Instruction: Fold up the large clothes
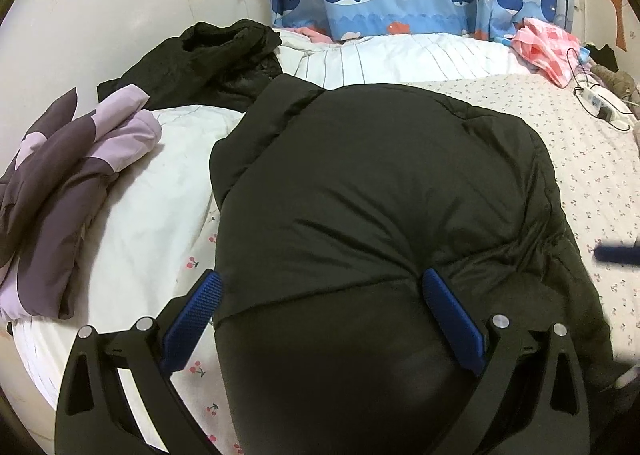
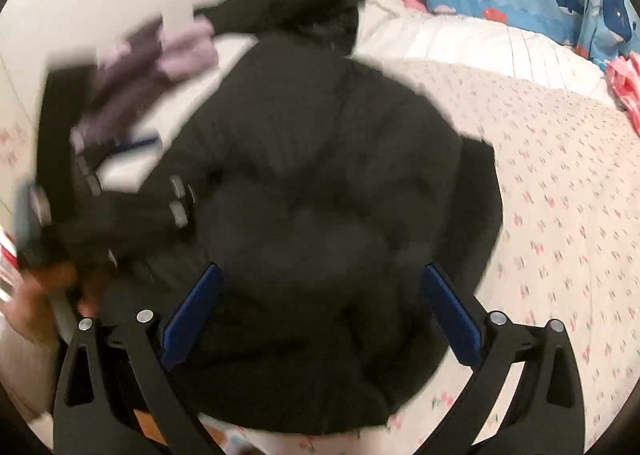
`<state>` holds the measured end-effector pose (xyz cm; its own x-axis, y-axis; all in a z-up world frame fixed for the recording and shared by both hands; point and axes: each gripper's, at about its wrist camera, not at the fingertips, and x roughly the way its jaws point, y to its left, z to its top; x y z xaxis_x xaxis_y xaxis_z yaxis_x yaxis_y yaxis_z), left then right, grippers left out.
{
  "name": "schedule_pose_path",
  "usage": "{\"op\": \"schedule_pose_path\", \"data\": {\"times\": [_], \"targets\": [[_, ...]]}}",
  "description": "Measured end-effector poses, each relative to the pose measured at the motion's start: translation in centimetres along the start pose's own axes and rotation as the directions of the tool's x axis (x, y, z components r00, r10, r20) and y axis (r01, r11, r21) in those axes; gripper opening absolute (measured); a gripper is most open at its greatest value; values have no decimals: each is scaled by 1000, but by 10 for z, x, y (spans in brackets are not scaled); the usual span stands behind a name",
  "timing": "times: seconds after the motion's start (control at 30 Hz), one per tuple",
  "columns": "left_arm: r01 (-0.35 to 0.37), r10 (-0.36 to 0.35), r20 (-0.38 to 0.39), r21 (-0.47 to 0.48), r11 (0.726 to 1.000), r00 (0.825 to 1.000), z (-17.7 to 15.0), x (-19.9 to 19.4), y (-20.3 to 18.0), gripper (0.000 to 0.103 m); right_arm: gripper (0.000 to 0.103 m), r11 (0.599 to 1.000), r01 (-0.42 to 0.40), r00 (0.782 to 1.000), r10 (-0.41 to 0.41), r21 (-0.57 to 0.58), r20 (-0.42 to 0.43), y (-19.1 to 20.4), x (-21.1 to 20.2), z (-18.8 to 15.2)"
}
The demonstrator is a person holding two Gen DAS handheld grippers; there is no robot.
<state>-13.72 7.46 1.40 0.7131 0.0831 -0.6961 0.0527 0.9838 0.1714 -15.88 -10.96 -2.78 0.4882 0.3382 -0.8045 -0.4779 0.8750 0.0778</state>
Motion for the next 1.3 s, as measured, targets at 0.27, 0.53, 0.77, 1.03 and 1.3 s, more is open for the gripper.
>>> {"op": "schedule_pose_path", "data": {"times": [0.27, 0.53, 0.77, 1.03, 1.3], "targets": [[-9, 9, 14, 30, 999, 1000, -6, -8, -6, 97, 97, 996, -34, 999, 34, 77, 3, 0, -4, 2], [6, -7, 25, 20, 1000, 1000, -6, -14, -3, 97, 97, 978, 26, 967, -76, 205, 242, -39, -27, 82], [14, -14, 25, -3, 1000, 1000, -7, -13, -3, 97, 97, 969, 86, 989, -111, 230, 99, -57, 114, 153], [49, -49, -13, -15, 999, 999, -6, -6, -7, 97, 97, 979, 122, 991, -128, 165, 25, -60, 125, 160], [61, -61, -4, -20, 998, 998, -8, -11, -7, 97, 97, 980, 123, 981, -144, 157, 133, -38, 61, 92]]}}
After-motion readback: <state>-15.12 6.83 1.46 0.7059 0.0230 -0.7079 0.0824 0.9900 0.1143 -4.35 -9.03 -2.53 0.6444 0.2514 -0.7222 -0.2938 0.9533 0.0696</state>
